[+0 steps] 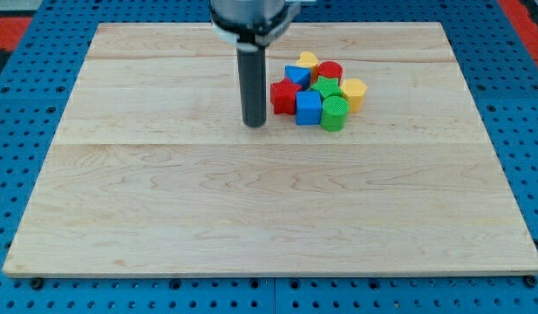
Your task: Push the yellow pentagon into the red circle
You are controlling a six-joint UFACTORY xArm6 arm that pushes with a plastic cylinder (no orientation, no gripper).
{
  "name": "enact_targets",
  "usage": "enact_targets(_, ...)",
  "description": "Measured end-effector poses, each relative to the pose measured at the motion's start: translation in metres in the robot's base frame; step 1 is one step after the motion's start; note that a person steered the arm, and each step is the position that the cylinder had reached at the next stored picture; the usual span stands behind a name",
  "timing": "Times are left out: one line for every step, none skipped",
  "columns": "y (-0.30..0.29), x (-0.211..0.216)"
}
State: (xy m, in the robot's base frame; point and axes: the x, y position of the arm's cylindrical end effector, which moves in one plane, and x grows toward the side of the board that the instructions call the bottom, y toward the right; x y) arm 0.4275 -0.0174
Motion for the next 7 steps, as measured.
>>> enact_targets(0.055,0.037)
enact_targets(0.127,0.040)
enact_targets(0.151,0.011)
enact_targets(0.163,-0.023)
enact_targets(0.186,-0.042)
enact_targets(0.187,-0.055)
enact_targets(0.164,-0.055)
